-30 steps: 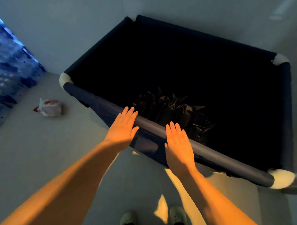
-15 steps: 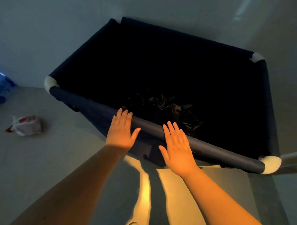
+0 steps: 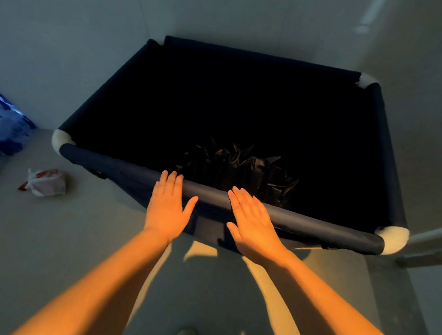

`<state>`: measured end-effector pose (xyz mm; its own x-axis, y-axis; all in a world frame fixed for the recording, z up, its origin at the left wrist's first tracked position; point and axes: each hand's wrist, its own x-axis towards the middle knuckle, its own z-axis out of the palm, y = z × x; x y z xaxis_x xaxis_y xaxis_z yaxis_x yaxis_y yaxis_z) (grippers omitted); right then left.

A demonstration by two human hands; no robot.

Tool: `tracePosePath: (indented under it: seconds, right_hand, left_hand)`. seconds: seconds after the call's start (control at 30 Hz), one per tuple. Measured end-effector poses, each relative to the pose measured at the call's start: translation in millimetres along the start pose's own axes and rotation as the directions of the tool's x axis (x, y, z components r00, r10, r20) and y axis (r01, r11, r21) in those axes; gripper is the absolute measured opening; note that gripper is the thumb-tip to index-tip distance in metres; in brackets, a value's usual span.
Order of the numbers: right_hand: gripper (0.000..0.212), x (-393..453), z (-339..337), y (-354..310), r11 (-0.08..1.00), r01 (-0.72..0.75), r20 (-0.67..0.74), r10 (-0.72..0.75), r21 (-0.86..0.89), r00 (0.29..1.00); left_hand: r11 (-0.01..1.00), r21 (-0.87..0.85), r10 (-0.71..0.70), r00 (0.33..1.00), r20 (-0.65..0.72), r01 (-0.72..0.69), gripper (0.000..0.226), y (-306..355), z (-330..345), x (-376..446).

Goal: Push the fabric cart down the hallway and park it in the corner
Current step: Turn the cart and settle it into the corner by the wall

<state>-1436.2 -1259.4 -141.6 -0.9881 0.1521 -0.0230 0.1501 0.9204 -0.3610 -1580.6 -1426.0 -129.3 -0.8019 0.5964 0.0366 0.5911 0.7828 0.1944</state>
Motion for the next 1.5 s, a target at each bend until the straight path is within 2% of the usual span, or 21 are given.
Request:
tracePosePath:
  seconds: [0.33,0.5,0.6,0.73,0.83,0.97,1.07,1.17,1.5]
  right_hand:
    - [0.063,-75,-28,76,0.987,0.160,0.033,-0.161,0.029,0.986]
    - [0.062,-117,-46,121,0.978,0.210,0.066,-0.210,0.013,0.975]
    - [0.063,-139,-58,151,0.969,0.246,0.080,-0.243,-0.032,0.967]
    - [0.063,-164,-75,193,0.965,0.247,0.068,-0.241,-0.088,0.968]
    - [0.059,-181,-88,222,0.973,0.185,0.055,-0.179,-0.137,0.982]
    - [0.058,-202,-101,247,0.988,-0.009,-0.052,0.001,-0.155,0.999]
    - [0.059,-213,-106,263,0.971,-0.170,-0.122,0.151,-0.165,0.981]
    - [0.058,-219,-110,282,0.943,-0.300,-0.135,0.281,-0.147,0.950]
    - [0.060,-217,-126,324,0.880,-0.442,-0.093,0.432,-0.175,0.897]
  left_hand:
    - [0.992,0.113,-0.056,0.998,0.033,0.052,0.069,89,9,-61]
    - [0.987,0.160,-0.001,0.998,0.063,-0.010,0.086,139,20,-97]
    - [0.982,0.180,0.046,0.996,0.080,-0.060,0.078,167,28,-112]
    - [0.954,0.211,0.193,0.974,0.115,-0.214,0.069,201,35,-122]
    - [0.926,0.184,0.310,0.941,0.134,-0.331,0.067,229,40,-120]
    - [0.868,0.189,0.426,0.884,0.192,-0.460,0.067,269,48,-115]
    - [0.848,0.172,0.465,0.859,0.213,-0.501,0.070,303,58,-112]
    - [0.828,0.172,0.501,0.841,0.202,-0.534,0.070,332,68,-108]
    - [0.775,0.178,0.574,0.793,0.205,-0.607,0.072,372,80,-70]
